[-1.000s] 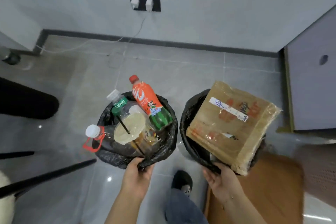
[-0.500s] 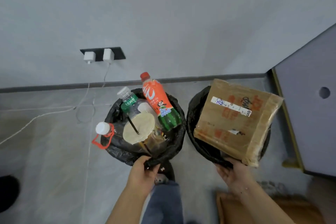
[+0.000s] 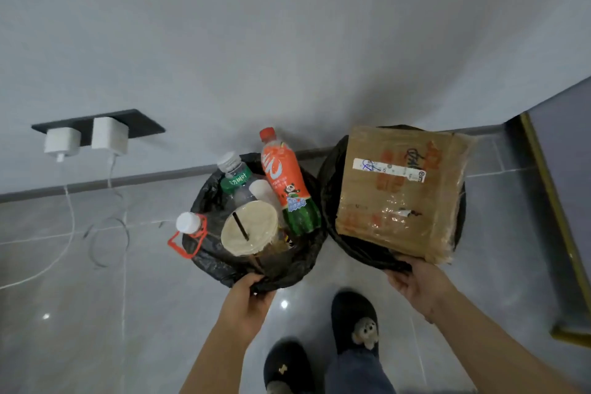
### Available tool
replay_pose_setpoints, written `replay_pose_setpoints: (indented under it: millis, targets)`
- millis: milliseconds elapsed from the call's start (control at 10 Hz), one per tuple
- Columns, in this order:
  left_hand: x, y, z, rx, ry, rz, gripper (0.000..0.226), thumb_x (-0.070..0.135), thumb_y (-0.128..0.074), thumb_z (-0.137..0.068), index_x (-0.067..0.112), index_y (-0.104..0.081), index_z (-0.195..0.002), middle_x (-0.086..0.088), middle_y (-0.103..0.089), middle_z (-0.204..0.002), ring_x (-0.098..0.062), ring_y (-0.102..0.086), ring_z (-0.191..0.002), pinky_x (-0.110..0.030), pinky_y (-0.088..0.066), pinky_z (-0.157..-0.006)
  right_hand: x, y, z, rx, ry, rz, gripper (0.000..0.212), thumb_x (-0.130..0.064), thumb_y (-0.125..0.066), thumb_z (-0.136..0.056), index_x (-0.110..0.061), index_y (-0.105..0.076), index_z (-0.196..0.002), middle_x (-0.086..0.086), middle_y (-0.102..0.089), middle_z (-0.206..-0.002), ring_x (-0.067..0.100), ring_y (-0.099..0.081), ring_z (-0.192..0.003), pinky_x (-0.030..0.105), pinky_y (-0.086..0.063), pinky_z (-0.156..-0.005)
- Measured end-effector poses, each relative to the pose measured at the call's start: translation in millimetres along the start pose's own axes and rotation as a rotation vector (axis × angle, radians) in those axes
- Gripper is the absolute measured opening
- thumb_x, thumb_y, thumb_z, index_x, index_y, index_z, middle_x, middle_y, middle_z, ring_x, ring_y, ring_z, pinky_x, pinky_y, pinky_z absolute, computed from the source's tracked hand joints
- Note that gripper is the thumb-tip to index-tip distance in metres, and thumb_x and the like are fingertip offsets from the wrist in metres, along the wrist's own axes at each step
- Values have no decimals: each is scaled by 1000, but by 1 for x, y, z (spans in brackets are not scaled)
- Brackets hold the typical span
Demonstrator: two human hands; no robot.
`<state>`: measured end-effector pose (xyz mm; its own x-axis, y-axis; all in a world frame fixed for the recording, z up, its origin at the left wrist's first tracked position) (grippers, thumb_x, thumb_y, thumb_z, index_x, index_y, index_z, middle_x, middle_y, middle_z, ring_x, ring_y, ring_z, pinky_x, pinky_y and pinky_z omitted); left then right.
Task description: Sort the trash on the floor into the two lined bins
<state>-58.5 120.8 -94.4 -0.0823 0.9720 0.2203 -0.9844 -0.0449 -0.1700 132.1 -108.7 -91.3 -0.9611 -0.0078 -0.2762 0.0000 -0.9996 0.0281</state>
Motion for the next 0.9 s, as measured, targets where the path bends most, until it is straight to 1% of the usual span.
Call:
replay_pose_setpoints:
  millis: [100, 200, 300, 400, 500, 600, 700, 800, 900]
  targets:
    - [-10, -6, -18, -12, 12, -12, 29, -10, -41, -90, 4, -60, -107, -13, -73, -92, -26, -62, -94, -30, -60, -61, -8, 4, -21, -4, 2, 90, 15, -4, -41, -99, -8, -54, -92, 11, -59, -94, 23, -58, -74, 27, -50, -47]
    - [-14, -12, -32, -20, 18, -25, 30, -11, -39, -90, 5, -61, -102, -10, -75, -81, -25, -62, -93, -30, -60, -61, -11, 5, -38, -20, 39, 125, 16, -5, -40, -100, -8, -55, -101, 10, -60, -99, 22, -58, -72, 27, -48, -49]
    - [-13, -24, -47, -10, 24, 10, 27, -10, -40, -92, 5, -61, -102, -11, -75, -80, -25, -62, -92, -30, -60, -58, -21, 1, -45, -35, 83, 155, 20, -5, -40, -100, -11, -56, -91, 10, -60, -90, 22, -55, -68, 30, -49, -56]
    - [-17, -26, -59, 8, 41, 36, 25, -9, -42, -93, 4, -61, -104, -13, -73, -89, -25, -62, -92, -30, -60, -58, -22, -8, -46, -75, 59, 86, 17, -3, -41, -99, -10, -56, -95, 10, -60, -93, 24, -57, -75, 35, -49, -67]
    - [-18, -27, -66, 48, 36, 39, 27, -9, -42, -93, 4, -55, -113, -15, -64, -102, -27, -61, -91, -33, -61, -66, -21, -17, -46, -116, 21, -12, 14, -5, -44, -98, -10, -57, -99, 11, -60, -102, 25, -59, -87, 39, -49, -76]
    - [-15, -30, -69, 103, -39, 90, 30, -7, -41, -95, 6, -53, -119, -13, -60, -108, -25, -59, -91, -37, -49, -96, -20, -31, -43, -170, -20, -142, 17, -8, -47, -98, -9, -55, -112, 13, -58, -112, 26, -59, -94, 40, -44, -88]
    - [-17, -33, -69, 24, -70, 278, 32, -1, -47, -91, 9, -58, -119, -11, -59, -125, -28, -60, -110, -44, -42, -105, -13, -44, -34, -205, -38, -225, 21, -11, -47, -98, -10, -53, -118, 13, -58, -114, 25, -59, -96, 41, -43, -93]
    - [-27, -33, -53, 7, -24, 318, 36, 8, -51, -90, 12, -51, -125, -12, -51, -133, -30, -53, -119, -51, -34, -110, 3, -51, -15, -216, -45, -270, 32, -12, -51, -96, -10, -49, -128, 13, -54, -126, 27, -58, -106, 40, -43, -95]
    - [-44, -17, -18, 138, 41, 252, 52, 13, -50, -94, 15, -33, -143, -14, -46, -112, -30, -47, -107, -43, -33, -104, 28, -42, 11, -154, -81, -230, 33, -12, -50, -97, -8, -45, -129, 13, -47, -135, 31, -49, -123, 41, -42, -98]
Point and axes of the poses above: each hand's wrist, its own z-axis away from the middle knuckle, its own y-axis out of the back of the hand, x = y × z, the point moved 10 cm from there along -z, towards the middle knuckle
